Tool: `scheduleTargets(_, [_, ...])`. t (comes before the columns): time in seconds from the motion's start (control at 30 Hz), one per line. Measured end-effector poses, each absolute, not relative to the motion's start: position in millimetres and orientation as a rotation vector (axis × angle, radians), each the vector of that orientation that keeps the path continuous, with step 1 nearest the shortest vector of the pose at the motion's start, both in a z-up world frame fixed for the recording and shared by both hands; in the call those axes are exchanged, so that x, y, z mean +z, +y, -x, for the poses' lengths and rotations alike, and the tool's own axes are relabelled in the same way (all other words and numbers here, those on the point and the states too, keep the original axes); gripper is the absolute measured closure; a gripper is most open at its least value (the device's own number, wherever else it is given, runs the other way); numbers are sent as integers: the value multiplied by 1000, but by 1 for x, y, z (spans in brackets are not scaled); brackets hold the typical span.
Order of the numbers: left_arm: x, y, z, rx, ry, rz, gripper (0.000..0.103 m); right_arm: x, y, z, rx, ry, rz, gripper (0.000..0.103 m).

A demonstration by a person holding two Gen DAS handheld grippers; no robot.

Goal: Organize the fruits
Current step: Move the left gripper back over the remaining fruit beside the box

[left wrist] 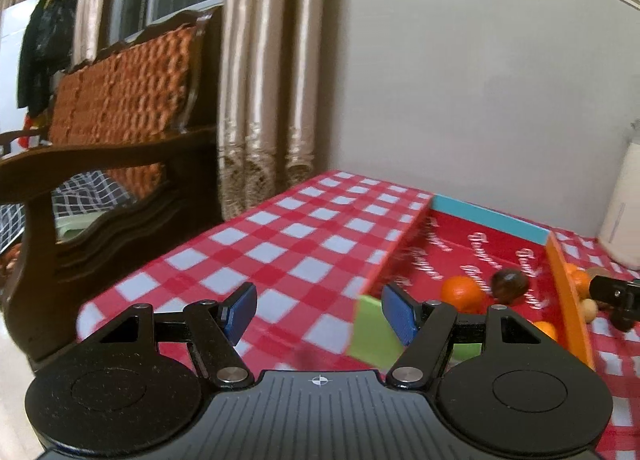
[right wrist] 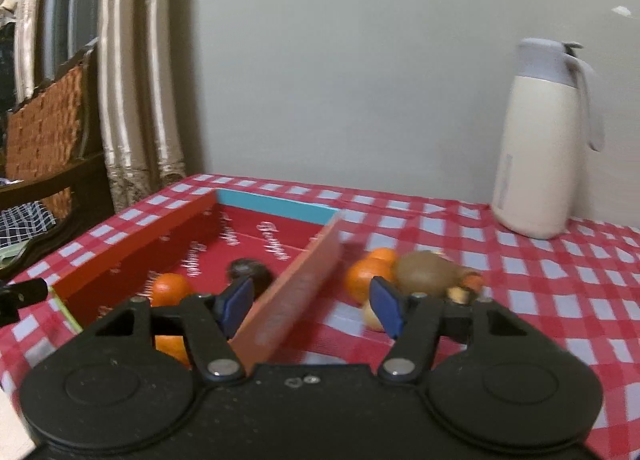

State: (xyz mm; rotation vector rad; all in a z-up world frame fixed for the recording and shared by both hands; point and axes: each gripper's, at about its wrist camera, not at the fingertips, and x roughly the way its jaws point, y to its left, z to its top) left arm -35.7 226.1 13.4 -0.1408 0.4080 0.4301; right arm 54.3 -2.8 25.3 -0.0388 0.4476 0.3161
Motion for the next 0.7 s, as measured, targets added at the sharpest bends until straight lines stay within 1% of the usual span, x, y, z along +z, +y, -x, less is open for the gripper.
scheduleTargets(0.17, [15, 189, 18, 351, 411, 120, 34, 24, -41, -59, 242, 454, 23, 40])
scheduleTargets(0.3, [24, 146, 6, 273, 375, 72, 34, 26, -79, -62, 173, 453, 5, 40])
scheduleTargets(0.33, [26, 135, 4, 255, 369, 58, 32, 27, -91, -62, 151, 456, 0, 40])
scheduleTargets(0.37, [26, 125, 1, 234, 368, 44, 29, 26, -99, -62, 136, 458, -6, 40])
scheduleTargets(0.4, [27, 113, -2, 215, 365, 31, 17, 27, -108, -62, 120, 459, -11, 40])
scheduleTargets(0.43, [27, 104, -3, 204, 357, 19, 10, 27, -118, -61, 100, 460, -16, 39])
scheduleTargets(0.7, [28, 41, -16, 99, 350, -39, 10, 29, -164, -52, 33, 451, -44, 39])
